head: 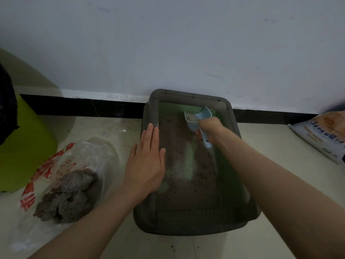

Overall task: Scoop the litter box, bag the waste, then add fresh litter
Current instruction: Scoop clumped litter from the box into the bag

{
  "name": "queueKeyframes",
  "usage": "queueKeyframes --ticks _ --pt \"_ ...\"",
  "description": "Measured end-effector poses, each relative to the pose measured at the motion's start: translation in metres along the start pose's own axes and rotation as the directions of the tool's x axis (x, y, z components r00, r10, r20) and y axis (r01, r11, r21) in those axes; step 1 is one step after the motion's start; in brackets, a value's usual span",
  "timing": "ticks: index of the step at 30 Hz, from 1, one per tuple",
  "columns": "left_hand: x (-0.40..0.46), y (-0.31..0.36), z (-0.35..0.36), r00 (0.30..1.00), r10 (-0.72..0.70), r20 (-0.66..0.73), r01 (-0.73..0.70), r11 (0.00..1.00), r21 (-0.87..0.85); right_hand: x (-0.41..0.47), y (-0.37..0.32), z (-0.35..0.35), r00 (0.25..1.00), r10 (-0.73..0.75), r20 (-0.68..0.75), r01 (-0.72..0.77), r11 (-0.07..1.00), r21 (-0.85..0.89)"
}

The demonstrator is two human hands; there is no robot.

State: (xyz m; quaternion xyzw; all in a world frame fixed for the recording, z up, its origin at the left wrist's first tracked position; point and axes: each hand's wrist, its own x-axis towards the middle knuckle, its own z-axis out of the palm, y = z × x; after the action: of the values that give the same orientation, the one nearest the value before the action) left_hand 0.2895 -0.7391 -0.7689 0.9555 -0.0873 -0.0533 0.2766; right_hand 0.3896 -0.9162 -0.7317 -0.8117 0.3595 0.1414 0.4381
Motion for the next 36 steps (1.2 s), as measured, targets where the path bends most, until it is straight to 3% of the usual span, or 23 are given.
queueKeyframes --ticks 6,13,16,23,36 --pt "0.000 0.000 -0.001 1.000 -0.008 0.009 0.008 1.000 0.000 -0.005 -0.020 -0.020 0.984 0.046 0.171 -0.061 0.995 0.082" --pt "0.000 0.001 -0.001 1.000 -0.008 0.016 0.008 1.000 -0.003 0.002 -0.018 -0.018 0.979 0.104 0.173 -0.129 0.982 0.139" --pt "0.000 0.002 -0.001 1.000 -0.006 0.016 0.006 1.000 -0.011 0.002 -0.014 -0.015 0.981 0.125 0.146 -0.151 0.971 0.186" --pt "-0.001 0.000 -0.001 1.000 -0.008 0.011 0.008 1.000 -0.012 -0.008 0.020 0.012 0.998 0.013 -0.063 0.004 0.967 0.254" --pt "0.000 0.001 0.000 1.000 0.014 0.000 -0.014 1.000 0.023 -0.040 0.092 0.020 0.992 -0.051 -0.119 0.103 0.864 0.493"
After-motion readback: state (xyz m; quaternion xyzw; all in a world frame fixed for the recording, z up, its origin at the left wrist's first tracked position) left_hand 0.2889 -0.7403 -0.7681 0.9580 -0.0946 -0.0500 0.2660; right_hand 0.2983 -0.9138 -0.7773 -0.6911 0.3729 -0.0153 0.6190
